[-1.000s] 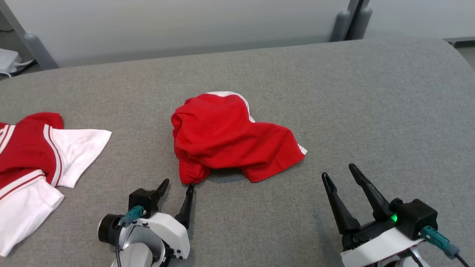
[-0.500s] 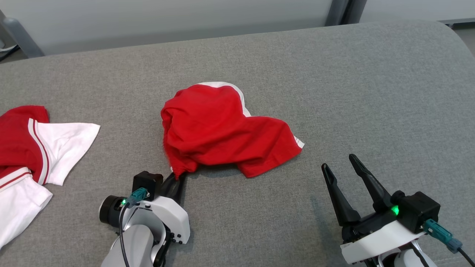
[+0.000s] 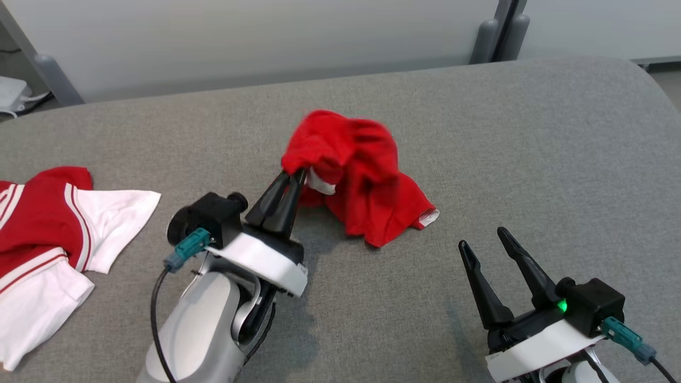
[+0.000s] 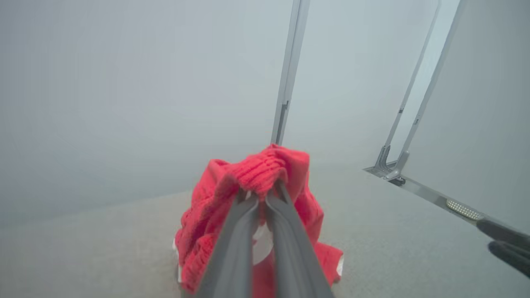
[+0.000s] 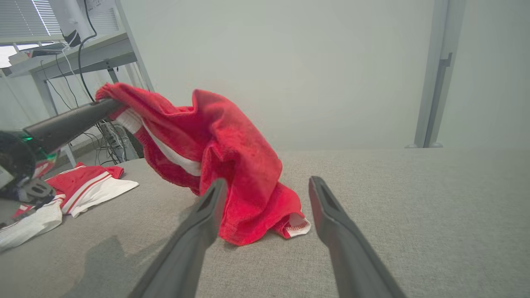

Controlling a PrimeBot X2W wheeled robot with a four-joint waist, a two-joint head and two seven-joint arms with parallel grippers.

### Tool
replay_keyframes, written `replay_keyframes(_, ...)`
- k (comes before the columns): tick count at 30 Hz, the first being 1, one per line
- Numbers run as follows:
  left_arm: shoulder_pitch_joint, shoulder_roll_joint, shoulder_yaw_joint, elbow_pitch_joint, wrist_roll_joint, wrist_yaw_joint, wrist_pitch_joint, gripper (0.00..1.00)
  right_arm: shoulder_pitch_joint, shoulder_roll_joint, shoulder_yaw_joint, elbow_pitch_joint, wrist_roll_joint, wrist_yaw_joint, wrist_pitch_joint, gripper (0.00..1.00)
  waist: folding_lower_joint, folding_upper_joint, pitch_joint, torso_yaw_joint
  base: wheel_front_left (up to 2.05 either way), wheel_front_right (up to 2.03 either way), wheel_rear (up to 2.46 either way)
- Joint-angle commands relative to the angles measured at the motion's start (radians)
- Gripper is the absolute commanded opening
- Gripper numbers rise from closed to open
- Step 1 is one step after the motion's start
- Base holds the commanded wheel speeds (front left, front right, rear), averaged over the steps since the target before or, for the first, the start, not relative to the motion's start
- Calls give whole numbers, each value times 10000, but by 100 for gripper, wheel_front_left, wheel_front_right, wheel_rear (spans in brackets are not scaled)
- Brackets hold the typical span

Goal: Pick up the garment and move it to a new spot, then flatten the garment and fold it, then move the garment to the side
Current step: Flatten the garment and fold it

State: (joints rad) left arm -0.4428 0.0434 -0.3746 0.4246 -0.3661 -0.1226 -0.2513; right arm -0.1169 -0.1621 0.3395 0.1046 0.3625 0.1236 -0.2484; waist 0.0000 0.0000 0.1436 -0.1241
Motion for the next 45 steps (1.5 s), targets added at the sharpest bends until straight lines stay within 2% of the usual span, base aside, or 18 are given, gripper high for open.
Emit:
replay_keyframes(1,-309,85,235,-792,-215,-42,2,0,-58,-18,235,-218,57,71,-134,100,0,0,-222,33,0,0,0)
replay_keyframes(6,-355,76,125,-3260,-1205,37,685,0,137,20,309,-136,66,71,-134,100,0,0,-663,41,0,0,0)
replay_keyframes(8,-347,73,17,-4196,-1657,288,1048,0,184,33,316,-134,61,71,-134,100,0,0,-747,36,0,0,0)
replay_keyframes(11,-287,71,-138,-4953,-1943,900,1667,0,239,56,306,-137,50,71,-134,100,0,0,-792,70,0,0,0)
replay_keyframes(13,-233,112,-127,-4657,-1885,1293,2114,0,254,69,359,-128,57,71,-134,100,0,0,-781,106,0,0,0)
replay_keyframes(15,-277,199,6,-3949,-1839,1477,2195,0,235,75,434,-104,62,71,-134,100,0,0,-743,124,0,0,0)
replay_keyframes(23,-886,707,454,-606,-764,2232,831,0,54,95,748,-24,183,71,-134,100,0,0,-450,-18,0,0,0)
replay_keyframes(30,-1241,677,425,695,-759,2005,383,0,-3,-81,1633,116,985,71,-134,100,0,0,-224,174,0,0,0)
replay_keyframes(38,-1665,454,301,1421,-817,1776,71,0,-666,-651,4268,1142,3029,71,-134,100,0,0,-53,523,0,0,0)
replay_keyframes(45,-1909,279,86,1678,-874,1634,-19,0,-1423,-719,5905,2075,4633,71,-134,100,0,0,61,830,0,0,0)
